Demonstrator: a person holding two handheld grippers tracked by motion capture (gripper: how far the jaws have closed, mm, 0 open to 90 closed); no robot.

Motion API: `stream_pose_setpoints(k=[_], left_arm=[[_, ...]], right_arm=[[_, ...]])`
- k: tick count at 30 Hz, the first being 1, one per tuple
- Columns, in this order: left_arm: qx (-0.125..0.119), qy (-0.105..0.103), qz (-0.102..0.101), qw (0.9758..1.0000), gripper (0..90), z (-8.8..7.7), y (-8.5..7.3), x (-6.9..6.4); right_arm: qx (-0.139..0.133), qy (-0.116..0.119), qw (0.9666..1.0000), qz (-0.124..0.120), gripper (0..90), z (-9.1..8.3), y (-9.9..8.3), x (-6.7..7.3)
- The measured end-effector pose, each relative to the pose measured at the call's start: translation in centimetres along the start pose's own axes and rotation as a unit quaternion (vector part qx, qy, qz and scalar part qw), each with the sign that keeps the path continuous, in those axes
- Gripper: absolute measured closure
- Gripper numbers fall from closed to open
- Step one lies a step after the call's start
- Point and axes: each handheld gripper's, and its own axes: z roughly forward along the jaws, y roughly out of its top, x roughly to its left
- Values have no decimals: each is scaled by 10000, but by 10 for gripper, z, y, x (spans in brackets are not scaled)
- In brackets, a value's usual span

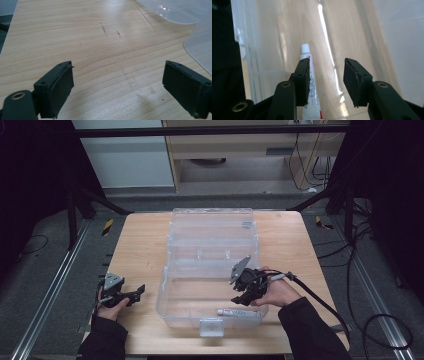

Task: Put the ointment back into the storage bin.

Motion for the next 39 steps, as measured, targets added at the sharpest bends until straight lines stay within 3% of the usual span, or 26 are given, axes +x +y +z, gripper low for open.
stream_pose_setpoints(k=[4, 5, 8, 10, 12, 17, 28, 31, 33, 34, 35, 39], left_arm=[[2, 7, 2, 10000, 94, 0, 0, 0], [2, 8, 7, 10000, 94, 0, 0, 0], [3, 12, 3, 10000, 94, 0, 0, 0], [1, 13, -5, 10000, 94, 0, 0, 0], [-1, 19, 2, 10000, 93, 0, 0, 0], [0, 23, -7, 10000, 94, 0, 0, 0], [3, 35, 4, 10000, 94, 0, 0, 0], [2, 40, 8, 10000, 94, 0, 0, 0], [-5, 45, 11, 10000, 94, 0, 0, 0], [-2, 40, 31, 10000, 94, 0, 0, 0], [0, 43, 29, 10000, 94, 0, 0, 0], [8, 45, 25, 10000, 93, -1, 0, 0]], right_arm=[[-406, -176, 9987, 258, 506, -10, -5, -2], [-682, -303, 9958, 526, 490, -16, -9, -2], [-1039, -465, 9907, 742, 428, -25, -18, -2], [-1276, -663, 9857, 873, 340, -30, -25, -1], [-1491, -804, 9805, 996, 316, -34, -32, 0], [-1947, -1056, 9634, 1511, 256, -43, -55, 0], [-2634, -1712, 9197, 2354, 197, -54, -99, -3], [-2591, -1922, 9116, 2549, 193, -56, -108, -6], [-2669, -2065, 9017, 2701, 187, -56, -115, -9], [-2686, -2087, 8986, 2772, 187, -55, -117, -10], [-2716, -2196, 8904, 2918, 184, -53, -122, -13], [-2567, -2343, 8808, 3215, 180, -44, -136, -20]])
